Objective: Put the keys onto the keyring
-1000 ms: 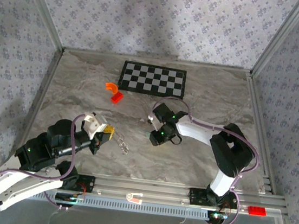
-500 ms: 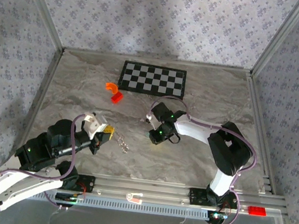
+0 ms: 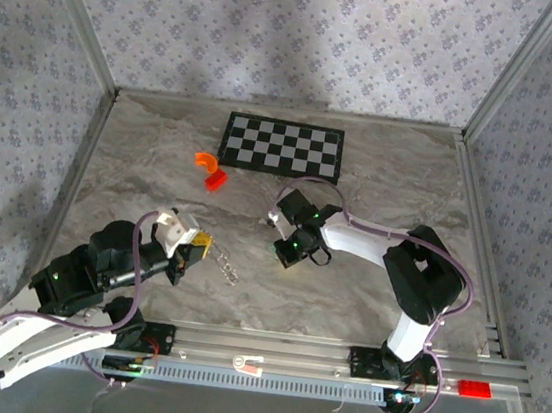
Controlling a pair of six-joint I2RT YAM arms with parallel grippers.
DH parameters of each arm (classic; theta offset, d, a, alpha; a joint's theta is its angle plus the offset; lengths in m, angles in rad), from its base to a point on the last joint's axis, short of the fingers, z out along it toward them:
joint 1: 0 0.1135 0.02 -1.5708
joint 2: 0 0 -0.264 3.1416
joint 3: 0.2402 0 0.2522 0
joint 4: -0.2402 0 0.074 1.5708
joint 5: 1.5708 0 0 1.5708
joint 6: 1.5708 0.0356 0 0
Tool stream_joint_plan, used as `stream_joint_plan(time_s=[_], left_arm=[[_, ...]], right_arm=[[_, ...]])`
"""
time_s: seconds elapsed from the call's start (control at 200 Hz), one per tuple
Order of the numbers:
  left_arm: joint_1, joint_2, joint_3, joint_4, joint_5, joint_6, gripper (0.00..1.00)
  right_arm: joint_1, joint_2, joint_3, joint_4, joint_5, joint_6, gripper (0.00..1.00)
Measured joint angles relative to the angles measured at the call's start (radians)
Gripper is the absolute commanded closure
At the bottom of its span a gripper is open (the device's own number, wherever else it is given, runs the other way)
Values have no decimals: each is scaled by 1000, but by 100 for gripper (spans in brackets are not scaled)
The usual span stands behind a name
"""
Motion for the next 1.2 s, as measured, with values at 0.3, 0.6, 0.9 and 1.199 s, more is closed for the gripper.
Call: stream_joint_plan(time_s=[0.3,0.6,0.9,1.199], left_arm=[[0,0,-2,0,0,0,100],[0,0,-2,1,7,0,100],[0,-1,-2,15,14,0,100],[0,-2,-2,15,14,0,100]], right_arm=[[38,-22,35,-162,88,16,100],[63,-34,78,-327,119,39,100],[81,-18,95,-402,126,42,100],[81,26,101,-405,125,42,100]])
